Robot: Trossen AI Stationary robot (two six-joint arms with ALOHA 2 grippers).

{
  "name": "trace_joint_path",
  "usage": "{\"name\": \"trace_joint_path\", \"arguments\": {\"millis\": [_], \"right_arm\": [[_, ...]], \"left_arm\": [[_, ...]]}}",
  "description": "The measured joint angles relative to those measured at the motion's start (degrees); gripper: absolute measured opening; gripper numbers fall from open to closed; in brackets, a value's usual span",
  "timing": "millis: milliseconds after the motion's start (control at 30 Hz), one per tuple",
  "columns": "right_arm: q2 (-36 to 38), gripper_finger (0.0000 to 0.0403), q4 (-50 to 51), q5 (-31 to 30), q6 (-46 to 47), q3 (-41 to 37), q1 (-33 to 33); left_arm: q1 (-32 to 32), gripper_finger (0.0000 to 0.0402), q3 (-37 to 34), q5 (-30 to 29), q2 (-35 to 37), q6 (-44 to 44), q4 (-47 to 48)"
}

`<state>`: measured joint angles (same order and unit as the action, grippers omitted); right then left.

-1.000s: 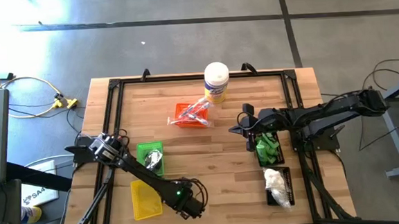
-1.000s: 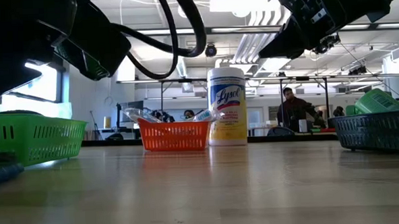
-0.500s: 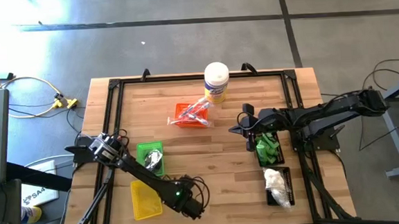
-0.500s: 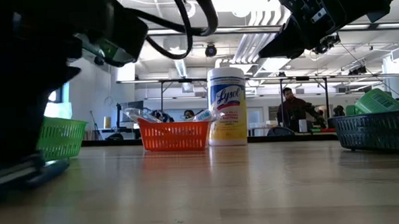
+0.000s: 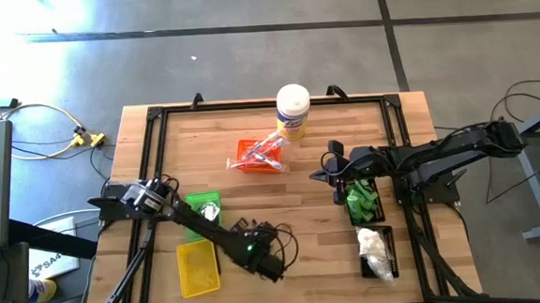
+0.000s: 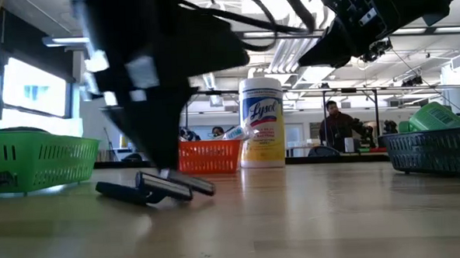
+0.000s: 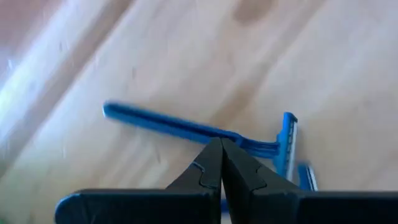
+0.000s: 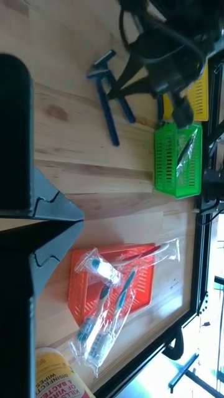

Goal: Pick & Place Travel size toiletries
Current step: Put the blue razor into the yellow bin

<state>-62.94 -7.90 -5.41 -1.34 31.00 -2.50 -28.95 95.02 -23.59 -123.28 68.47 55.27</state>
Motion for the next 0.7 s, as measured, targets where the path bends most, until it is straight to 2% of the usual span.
{"name": "trace_joint_path", "arguments": {"millis": [167,333,533,700], "right_arm": [[0.0,0.0003,0.4,1.9,0.0,0.0,0.0],[0.0,0.0003,1.5,2.5,0.0,0.0,0.0],[0.0,0.0003,2.9,2.7,0.0,0.0,0.0],[0.0,0.0003,3.0,2.7,0.0,0.0,0.0]], "left_arm": [[3.4,0.0000,0.0,-1.1,0.0,-6.0,-3.6],[5.1,0.0000,0.0,-1.7,0.1,-10.2,-2.9],[4.0,0.0000,0.1,-3.7,4.2,-10.4,1.4],[1.9,0.0000,0.1,-7.2,7.7,-14.8,1.8]]}}
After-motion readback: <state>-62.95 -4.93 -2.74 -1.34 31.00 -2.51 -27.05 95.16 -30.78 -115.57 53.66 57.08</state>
